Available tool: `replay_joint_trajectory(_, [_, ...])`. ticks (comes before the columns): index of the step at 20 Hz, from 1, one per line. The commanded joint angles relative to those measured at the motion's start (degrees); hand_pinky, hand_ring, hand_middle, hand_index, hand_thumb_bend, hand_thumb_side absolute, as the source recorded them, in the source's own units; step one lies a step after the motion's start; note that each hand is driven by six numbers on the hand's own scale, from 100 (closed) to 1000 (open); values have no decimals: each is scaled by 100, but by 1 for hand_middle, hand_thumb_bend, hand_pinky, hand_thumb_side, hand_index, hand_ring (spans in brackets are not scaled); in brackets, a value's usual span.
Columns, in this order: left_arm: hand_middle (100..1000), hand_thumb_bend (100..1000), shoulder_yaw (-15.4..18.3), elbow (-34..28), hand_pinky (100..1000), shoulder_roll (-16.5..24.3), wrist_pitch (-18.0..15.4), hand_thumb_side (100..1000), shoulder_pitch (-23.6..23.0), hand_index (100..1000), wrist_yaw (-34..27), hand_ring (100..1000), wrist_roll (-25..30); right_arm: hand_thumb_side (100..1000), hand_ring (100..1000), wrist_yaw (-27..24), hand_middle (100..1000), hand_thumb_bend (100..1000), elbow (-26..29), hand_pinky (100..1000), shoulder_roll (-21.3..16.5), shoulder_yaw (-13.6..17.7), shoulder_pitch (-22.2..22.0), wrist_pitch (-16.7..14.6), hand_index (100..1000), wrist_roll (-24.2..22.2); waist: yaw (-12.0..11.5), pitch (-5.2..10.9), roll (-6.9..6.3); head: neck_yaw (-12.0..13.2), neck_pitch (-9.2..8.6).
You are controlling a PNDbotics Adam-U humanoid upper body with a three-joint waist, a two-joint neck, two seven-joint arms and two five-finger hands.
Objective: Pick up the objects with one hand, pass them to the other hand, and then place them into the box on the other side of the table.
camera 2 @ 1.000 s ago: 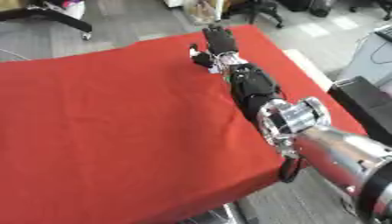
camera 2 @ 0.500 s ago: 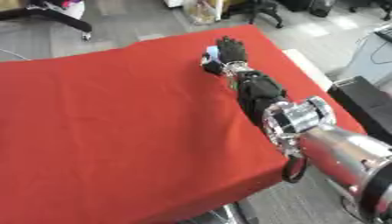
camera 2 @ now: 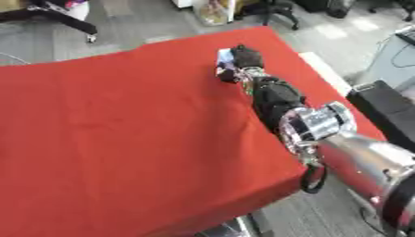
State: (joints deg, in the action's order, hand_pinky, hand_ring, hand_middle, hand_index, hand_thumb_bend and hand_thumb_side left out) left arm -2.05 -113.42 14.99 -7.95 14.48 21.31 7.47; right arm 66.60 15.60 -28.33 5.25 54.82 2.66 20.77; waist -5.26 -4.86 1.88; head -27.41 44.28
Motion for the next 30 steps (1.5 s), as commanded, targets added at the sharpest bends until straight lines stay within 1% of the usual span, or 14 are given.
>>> replay_joint_trajectory(1, [633,602,-15,-117,682,9,30,863,26,829,37,608,4,522,425,-103,629,100,128,704,-104,15,32,-40,675,213,6,50,-14,-32,-16])
replay_joint_trajectory(3, [632,600,-16,-117,682,3,35,864,23,829,40,608,4,426,370,-150,547,100,162,687,-83,24,9,-49,590,383,0,50,-15,-32,-16])
replay_joint_trajectory(5, [632,597,-14,-117,681,0,43,867,21,829,41,608,-2,359,306,-216,476,100,213,681,-67,47,-15,-42,497,599,-4,49,-15,-24,-16])
replay_joint_trajectory(7, [632,593,-17,-117,680,-5,53,870,15,829,36,607,-5,324,262,-304,412,100,289,677,-46,68,-43,-32,429,849,-5,49,-14,-14,-16])
replay_joint_trajectory(10, [631,589,-24,-117,680,-13,67,873,9,828,34,606,0,292,221,-418,358,100,456,673,-27,70,-77,-114,378,1101,-5,51,-9,10,-16])
replay_joint_trajectory(13, [631,588,-32,-117,680,-21,83,873,5,828,43,606,9,296,211,-505,341,100,788,674,-16,74,-125,-303,364,1167,4,53,-7,51,-16])
replay_joint_trajectory(18, [630,582,-40,-117,678,-27,137,871,-24,827,107,605,29,336,206,-807,336,100,1691,685,36,36,-317,-798,358,866,25,59,-7,208,-16])
replay_joint_trajectory(20, [629,579,-43,-117,677,-36,180,870,-40,827,144,605,38,371,201,-1065,331,100,2113,693,85,-18,-427,-1010,353,666,36,62,-8,281,-16])
replay_joint_trajectory(23, [629,572,-48,-117,676,-48,243,872,-56,826,188,604,43,395,199,-1526,328,100,2729,696,140,-161,-572,-1272,350,348,50,64,-8,352,-16])
replay_joint_trajectory(26, [629,574,-58,-117,676,-59,284,873,-63,826,210,604,52,377,207,-1819,337,100,3198,690,166,-322,-651,-1424,358,57,55,65,-8,349,-16])
replay_joint_trajectory(27, [629,573,-61,-117,675,-60,289,873,-62,826,217,604,56,406,232,-1807,365,100,3282,697,163,-361,-656,-1442,388,-11,56,66,-8,341,-16])
replay_joint_trajectory(28, [630,573,-62,-117,674,-62,293,873,-62,826,223,604,59,554,306,-1725,429,100,3312,740,160,-393,-656,-1438,462,-76,54,68,-8,329,-16])
replay_joint_trajectory(29, [630,573,-63,-117,674,-64,297,873,-62,826,228,604,61,554,306,-1626,429,100,3290,740,169,-405,-652,-1414,462,-146,53,70,-8,320,-16])
replay_joint_trajectory(30, [631,567,-63,-117,675,-65,298,875,-63,827,231,605,61,878,548,-1525,679,100,3223,841,186,-419,-650,-1401,771,-258,51,73,-8,308,-16])
